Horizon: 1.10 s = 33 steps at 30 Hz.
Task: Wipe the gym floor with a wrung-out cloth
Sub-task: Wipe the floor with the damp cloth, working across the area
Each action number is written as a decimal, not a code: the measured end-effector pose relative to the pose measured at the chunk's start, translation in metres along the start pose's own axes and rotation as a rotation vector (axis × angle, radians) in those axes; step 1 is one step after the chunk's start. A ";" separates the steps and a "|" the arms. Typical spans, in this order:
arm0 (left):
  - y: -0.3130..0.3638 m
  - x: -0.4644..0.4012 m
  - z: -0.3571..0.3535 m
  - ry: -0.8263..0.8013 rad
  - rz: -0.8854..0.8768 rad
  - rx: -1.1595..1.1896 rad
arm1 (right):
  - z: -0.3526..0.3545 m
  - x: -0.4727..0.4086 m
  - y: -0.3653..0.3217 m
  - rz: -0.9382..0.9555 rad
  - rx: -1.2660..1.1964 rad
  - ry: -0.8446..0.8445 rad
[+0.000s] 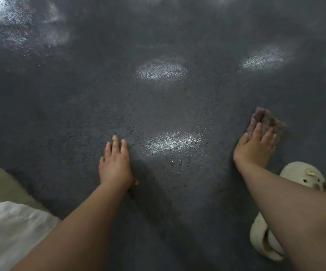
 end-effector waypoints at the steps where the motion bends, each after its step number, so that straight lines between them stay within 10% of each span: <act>1: 0.000 0.000 0.000 0.003 0.000 -0.002 | 0.000 0.002 0.001 -0.042 -0.012 0.000; 11: -0.002 0.002 -0.001 0.033 -0.015 -0.006 | -0.019 0.071 -0.049 -0.093 -0.024 -0.097; 23: -0.035 0.027 -0.018 0.106 0.001 0.008 | -0.065 0.190 -0.102 1.326 0.352 -0.246; 33: -0.095 0.037 -0.007 0.156 0.295 0.279 | -0.053 0.166 -0.175 0.683 0.221 -0.208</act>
Point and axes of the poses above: each hand's wrist, its own x-axis away from the middle knuckle, its own z-axis out of the back of the hand, y = z × x, the point moved 3 cm from there along -x, towards the middle knuckle, and after that the axes turned 13 degrees about -z, right-handed, at the moved point
